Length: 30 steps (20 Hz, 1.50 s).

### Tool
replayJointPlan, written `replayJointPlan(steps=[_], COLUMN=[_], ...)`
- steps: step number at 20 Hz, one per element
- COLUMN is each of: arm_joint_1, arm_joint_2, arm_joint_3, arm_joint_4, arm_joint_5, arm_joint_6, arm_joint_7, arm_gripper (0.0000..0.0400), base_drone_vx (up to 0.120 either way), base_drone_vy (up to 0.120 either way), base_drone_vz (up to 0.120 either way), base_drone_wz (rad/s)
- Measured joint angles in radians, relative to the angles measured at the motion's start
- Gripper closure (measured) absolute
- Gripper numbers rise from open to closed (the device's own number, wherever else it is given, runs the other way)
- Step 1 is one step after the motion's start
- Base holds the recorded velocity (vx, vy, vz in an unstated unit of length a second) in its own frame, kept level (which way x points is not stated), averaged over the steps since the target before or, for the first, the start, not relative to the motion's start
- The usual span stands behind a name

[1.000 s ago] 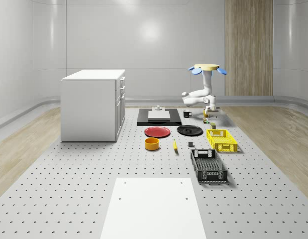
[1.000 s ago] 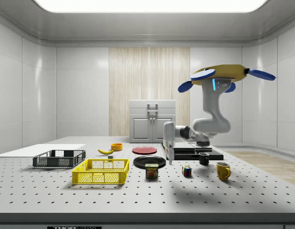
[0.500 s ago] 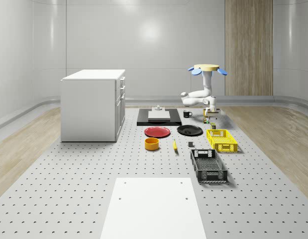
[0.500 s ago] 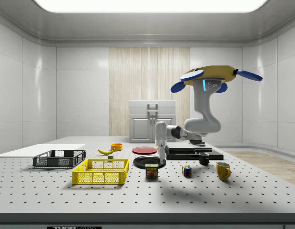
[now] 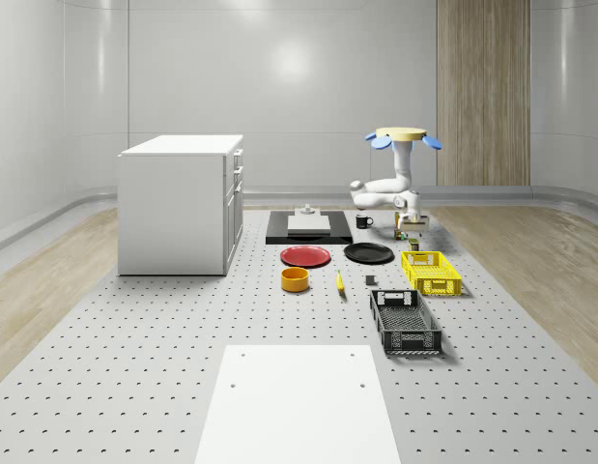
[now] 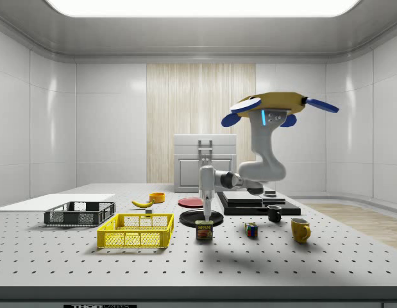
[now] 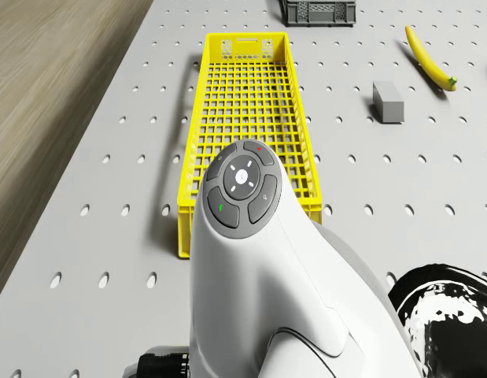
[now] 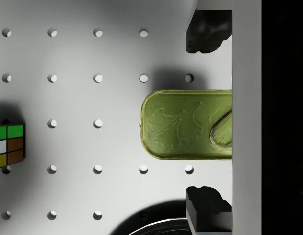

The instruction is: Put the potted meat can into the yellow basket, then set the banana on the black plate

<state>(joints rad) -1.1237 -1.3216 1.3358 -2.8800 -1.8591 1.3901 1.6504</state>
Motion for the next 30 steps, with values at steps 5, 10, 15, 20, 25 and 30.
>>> replayJointPlan(steps=[5,10,15,20,25,30], arm_joint_1=[-0.005,-0.008,-0.009,-0.013,-0.018,-0.022], arm_joint_2=[-0.017,-0.036,-0.057,-0.074,-0.085,-0.092], arm_joint_3=[0.004,-0.005,-0.055,-0.103,-0.133,-0.150], arm_joint_4=[0.001,0.004,0.013,0.025,0.034,0.041], arm_joint_5=[0.008,0.004,-0.039,-0.082,-0.107,-0.122], arm_joint_6=[0.016,0.037,0.073,0.106,0.128,0.142], arm_joint_7=[0.004,0.006,0.003,0.001,0.001,0.001], arm_gripper=[0.0000,0.0000,0.0000,0.0000,0.0000,0.0000], base_drone_vx=[0.064,0.000,0.000,0.000,0.000,0.000], base_drone_vy=[-0.016,0.000,0.000,0.000,0.000,0.000], base_drone_vz=[0.000,0.000,0.000,0.000,0.000,0.000], base_drone_wz=[0.000,0.000,0.000,0.000,0.000,0.000])
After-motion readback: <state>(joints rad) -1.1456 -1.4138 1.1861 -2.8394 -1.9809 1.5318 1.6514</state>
